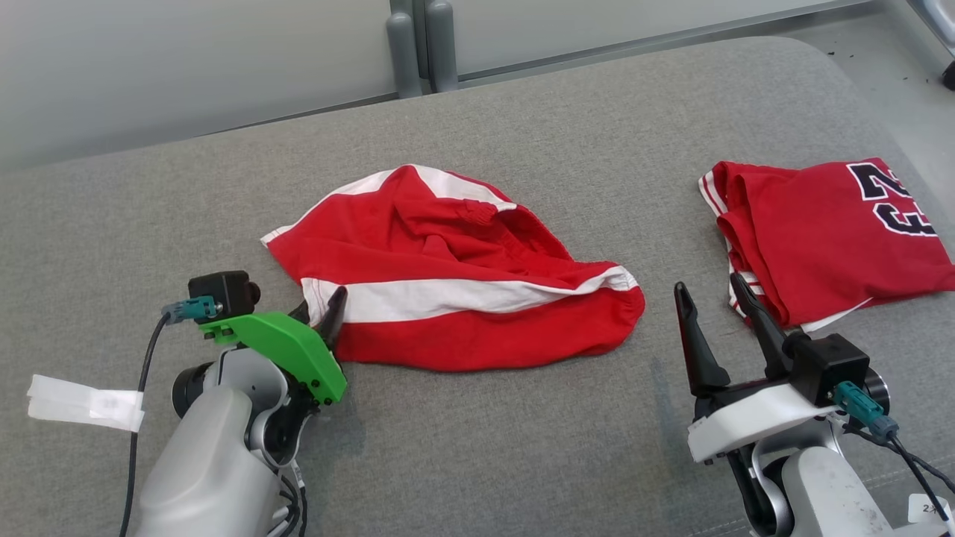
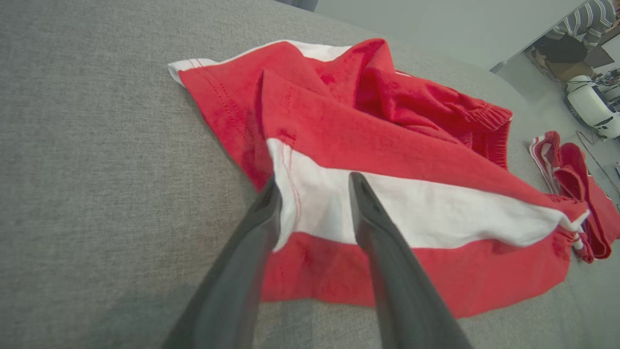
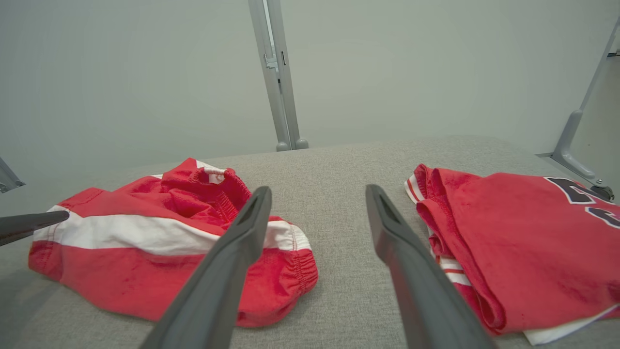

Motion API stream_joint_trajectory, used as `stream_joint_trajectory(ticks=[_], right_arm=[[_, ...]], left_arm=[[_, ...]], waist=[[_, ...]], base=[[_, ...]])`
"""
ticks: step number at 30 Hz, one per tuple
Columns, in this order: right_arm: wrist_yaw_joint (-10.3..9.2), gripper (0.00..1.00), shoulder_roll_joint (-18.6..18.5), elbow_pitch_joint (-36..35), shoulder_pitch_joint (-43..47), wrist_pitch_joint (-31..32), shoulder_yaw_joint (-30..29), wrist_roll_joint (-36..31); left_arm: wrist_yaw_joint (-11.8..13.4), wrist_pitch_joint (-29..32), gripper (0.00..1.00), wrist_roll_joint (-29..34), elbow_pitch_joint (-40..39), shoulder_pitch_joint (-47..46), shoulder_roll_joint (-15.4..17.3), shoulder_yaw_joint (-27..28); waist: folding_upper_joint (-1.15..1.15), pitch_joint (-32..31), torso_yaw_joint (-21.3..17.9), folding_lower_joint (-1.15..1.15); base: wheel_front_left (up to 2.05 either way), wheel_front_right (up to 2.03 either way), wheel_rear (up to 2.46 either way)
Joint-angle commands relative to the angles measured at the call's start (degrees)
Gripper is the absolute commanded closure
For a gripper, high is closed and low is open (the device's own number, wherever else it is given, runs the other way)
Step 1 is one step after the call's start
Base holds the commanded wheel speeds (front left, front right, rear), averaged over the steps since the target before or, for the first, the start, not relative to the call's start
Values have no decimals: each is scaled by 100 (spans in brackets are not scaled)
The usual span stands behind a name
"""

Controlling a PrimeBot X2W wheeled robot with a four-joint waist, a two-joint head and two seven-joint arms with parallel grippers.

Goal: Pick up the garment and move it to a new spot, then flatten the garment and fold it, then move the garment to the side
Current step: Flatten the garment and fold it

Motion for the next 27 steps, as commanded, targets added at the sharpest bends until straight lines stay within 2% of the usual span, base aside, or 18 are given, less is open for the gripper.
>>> stream_joint_trajectory(ticks=[1, 2, 3, 9, 17, 27], right_arm=[[0, 0, -11, 17, -55, -33, 5, -3], [0, 0, -11, 23, -52, -33, 7, -7], [0, 0, -11, 26, -49, -34, 9, -11], [0, 0, -11, 45, 32, 17, -38, -43], [0, 0, -10, 133, 75, 306, -147, -146], [0, 0, -10, 386, -100, 745, 61, 10]], left_arm=[[22, -33, 75, -19, 49, -88, 27, 20], [33, -59, 98, -21, 78, -99, 22, 23], [34, -79, 100, -23, 111, -113, 19, 27], [-22, -334, 100, -72, 78, 34, 1, 3], [-36, -647, 100, -309, -836, 785, 179, 134], [493, -582, 100, -422, -2157, 1831, 547, 401]], waist=[[18, -4, -13, 0], [18, -10, -21, 0], [18, -17, -28, 0], [18, -82, -7, 0], [18, -137, 182, 0], [18, -144, 524, 0]], base=[[0, 0, 0], [0, 0, 0], [0, 0, 0], [0, 0, 0], [0, 0, 0], [0, 0, 0]])
